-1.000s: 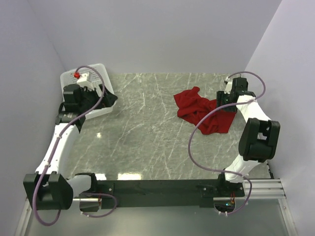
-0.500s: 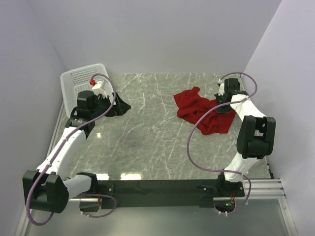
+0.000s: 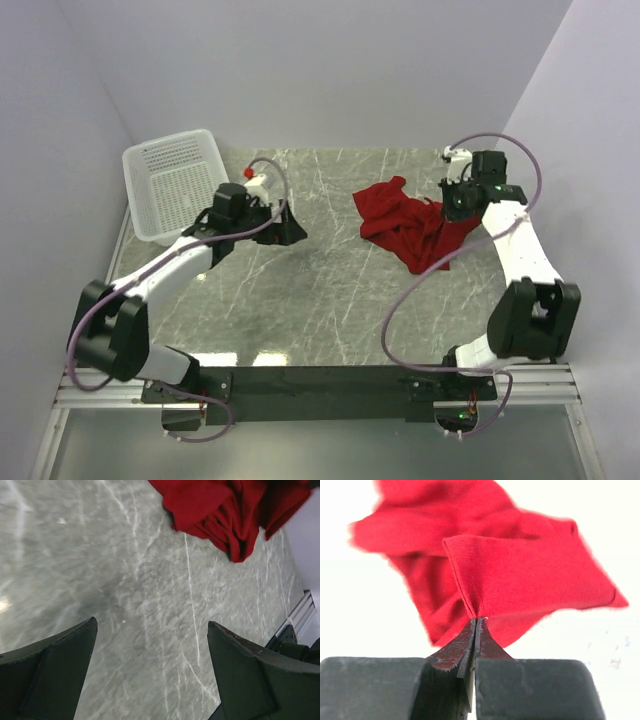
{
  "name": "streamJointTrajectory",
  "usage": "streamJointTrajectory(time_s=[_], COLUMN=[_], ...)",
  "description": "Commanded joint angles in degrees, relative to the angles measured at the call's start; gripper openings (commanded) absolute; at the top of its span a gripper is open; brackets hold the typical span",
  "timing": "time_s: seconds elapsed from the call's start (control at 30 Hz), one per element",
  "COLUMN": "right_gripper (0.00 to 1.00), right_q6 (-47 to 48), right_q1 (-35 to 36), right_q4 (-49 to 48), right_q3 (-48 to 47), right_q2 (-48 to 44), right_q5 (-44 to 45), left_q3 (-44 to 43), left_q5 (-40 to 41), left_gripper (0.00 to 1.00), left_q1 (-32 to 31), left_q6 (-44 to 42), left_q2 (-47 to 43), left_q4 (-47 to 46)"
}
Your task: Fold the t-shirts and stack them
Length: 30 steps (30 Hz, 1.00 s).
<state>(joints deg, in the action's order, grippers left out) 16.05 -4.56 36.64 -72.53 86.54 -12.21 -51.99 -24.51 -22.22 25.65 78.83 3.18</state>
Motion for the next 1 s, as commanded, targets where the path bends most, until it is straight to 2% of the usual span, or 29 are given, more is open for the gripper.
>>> streamJointTrajectory(time_s=[0.0, 0.1, 0.27, 0.4, 0.53, 0.63, 0.8, 0.97], right_gripper=[0.0, 0.0, 0.0, 0.0, 0.0, 0.0, 0.0, 0.0], right_q6=[9.4, 14.94, 18.66, 17.35, 13.4, 9.8, -1.45, -9.27], right_q1=[1.56, 5.85, 10.97, 13.43, 14.4, 14.75, 15.72, 17.83], right_q4=[6.58, 12.39, 19.51, 22.68, 20.85, 18.3, 8.46, 2.92], right_q3=[-4.54, -8.93, -20.44, -32.72, -39.86, -44.6, -45.68, -38.93], right_q2=[-7.43, -10.86, -13.07, -11.14, -9.9, -9.29, -9.9, -10.6], right_q5=[-16.57, -22.13, -29.97, -35.33, -38.85, -42.36, -37.02, -30.34], left_q3=[-4.96, -7.07, -8.39, -6.55, -5.23, -7.25, -8.04, -6.29], left_q5=[-0.18, -0.27, -2.55, -5.45, -8.88, -10.47, -14.4, -17.32], left_gripper=[0.96, 0.95, 0.95, 0.95, 0.96, 0.96, 0.96, 0.98], left_q1=[-2.56, -4.06, -5.38, -5.47, -5.38, -5.47, -5.47, -8.1], left_q6=[0.98, -0.07, -6.74, -13.15, -14.66, -14.14, -10.9, -6.67], left_q2=[4.66, 7.48, 7.83, 5.47, 1.08, 0.19, -3.23, -5.88], left_q4=[-5.02, -5.72, -8.45, -14.32, -18.2, -16.72, -19.17, -26.37])
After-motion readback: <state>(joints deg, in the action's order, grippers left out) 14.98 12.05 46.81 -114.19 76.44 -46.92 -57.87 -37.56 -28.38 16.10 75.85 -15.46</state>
